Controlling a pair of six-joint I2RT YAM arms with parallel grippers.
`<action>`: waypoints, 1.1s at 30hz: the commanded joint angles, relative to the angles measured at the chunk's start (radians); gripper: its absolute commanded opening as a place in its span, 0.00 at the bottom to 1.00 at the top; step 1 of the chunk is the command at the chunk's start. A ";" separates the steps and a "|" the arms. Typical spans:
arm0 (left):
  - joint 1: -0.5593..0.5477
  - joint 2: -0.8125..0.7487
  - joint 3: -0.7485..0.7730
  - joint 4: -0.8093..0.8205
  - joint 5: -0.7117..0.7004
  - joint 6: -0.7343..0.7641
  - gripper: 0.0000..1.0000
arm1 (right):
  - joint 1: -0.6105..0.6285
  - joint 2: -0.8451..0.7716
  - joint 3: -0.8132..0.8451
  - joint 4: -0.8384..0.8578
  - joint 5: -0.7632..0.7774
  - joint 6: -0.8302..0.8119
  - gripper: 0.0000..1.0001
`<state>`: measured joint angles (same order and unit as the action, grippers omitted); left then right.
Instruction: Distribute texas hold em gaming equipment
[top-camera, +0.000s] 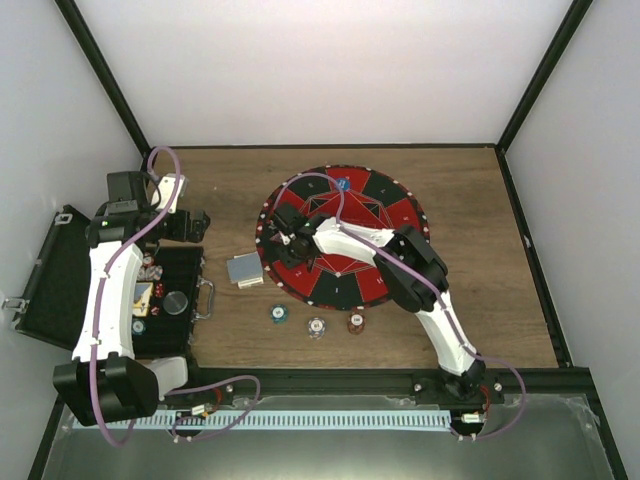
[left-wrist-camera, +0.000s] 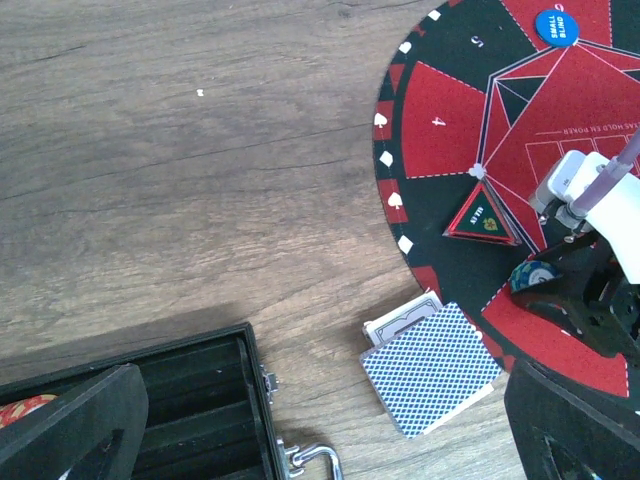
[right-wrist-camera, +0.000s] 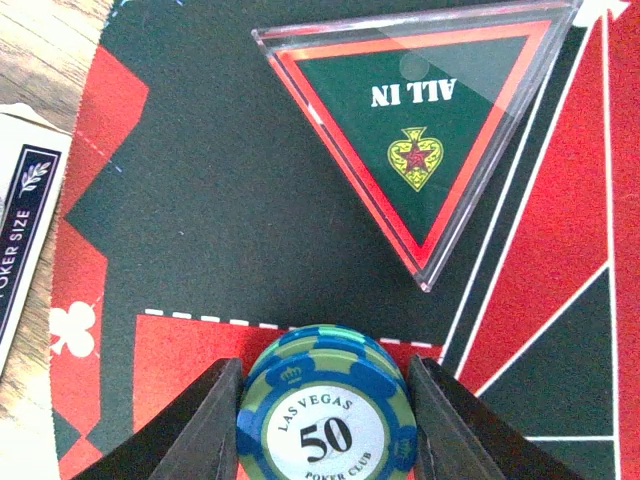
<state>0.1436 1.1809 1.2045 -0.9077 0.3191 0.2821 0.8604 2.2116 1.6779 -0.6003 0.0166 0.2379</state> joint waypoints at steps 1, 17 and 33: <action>0.005 -0.001 0.021 -0.005 0.012 -0.001 1.00 | -0.004 0.029 0.031 0.001 -0.001 0.003 0.10; 0.005 -0.001 0.021 -0.004 0.036 -0.010 1.00 | 0.064 -0.211 -0.046 -0.072 0.062 -0.004 0.74; 0.005 0.002 0.028 -0.002 0.034 -0.014 1.00 | 0.330 -0.269 -0.259 -0.011 0.002 0.044 0.81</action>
<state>0.1436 1.1809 1.2045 -0.9077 0.3439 0.2729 1.1671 1.9194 1.4033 -0.6361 0.0280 0.2699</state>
